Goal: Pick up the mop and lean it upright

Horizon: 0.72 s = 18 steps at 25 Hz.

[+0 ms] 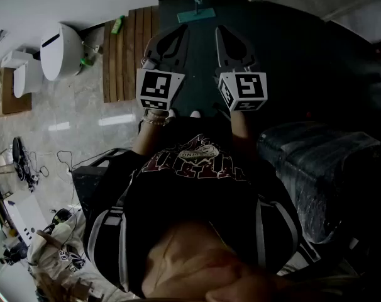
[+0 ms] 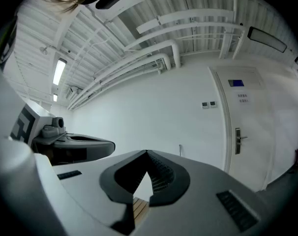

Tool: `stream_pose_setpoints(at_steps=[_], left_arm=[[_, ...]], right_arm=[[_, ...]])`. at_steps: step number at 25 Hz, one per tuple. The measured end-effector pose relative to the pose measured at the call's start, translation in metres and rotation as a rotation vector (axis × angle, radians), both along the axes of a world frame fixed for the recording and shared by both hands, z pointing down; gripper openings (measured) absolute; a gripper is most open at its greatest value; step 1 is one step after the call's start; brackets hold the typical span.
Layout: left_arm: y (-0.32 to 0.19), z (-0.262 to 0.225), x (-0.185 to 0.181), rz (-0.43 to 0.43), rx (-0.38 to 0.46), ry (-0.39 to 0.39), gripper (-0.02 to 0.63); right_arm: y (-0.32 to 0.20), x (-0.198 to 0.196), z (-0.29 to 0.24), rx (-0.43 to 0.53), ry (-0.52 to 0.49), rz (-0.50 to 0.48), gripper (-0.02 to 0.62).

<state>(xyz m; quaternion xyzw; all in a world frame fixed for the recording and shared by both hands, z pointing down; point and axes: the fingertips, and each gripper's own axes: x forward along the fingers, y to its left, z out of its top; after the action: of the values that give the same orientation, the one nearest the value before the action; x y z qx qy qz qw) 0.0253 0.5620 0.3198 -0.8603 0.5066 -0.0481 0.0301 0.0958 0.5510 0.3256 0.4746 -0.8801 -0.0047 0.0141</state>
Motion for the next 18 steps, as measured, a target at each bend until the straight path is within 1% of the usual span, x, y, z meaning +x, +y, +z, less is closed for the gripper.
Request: stream_pose_setpoints(at_steps=[6,11,14,18], left_arm=[[-0.001,0.002,0.007,0.003,-0.004,-0.014,0.040],[-0.005,0.007,0.011,0.012,-0.016,0.005,0.040],[-0.013,0.007,0.007,0.010,-0.028,0.010,0.040],[-0.030,0.010,-0.007,-0.009,-0.039,0.024,0.040]], right_arm=[[0.000,0.008,0.000,-0.017,-0.026,0.010,0.014],[-0.005,0.017,0.001,-0.005,-0.009,0.020,0.014],[-0.014,0.021,-0.001,-0.002,-0.005,0.018,0.014],[-0.033,0.023,0.004,-0.015,-0.007,0.016,0.014]])
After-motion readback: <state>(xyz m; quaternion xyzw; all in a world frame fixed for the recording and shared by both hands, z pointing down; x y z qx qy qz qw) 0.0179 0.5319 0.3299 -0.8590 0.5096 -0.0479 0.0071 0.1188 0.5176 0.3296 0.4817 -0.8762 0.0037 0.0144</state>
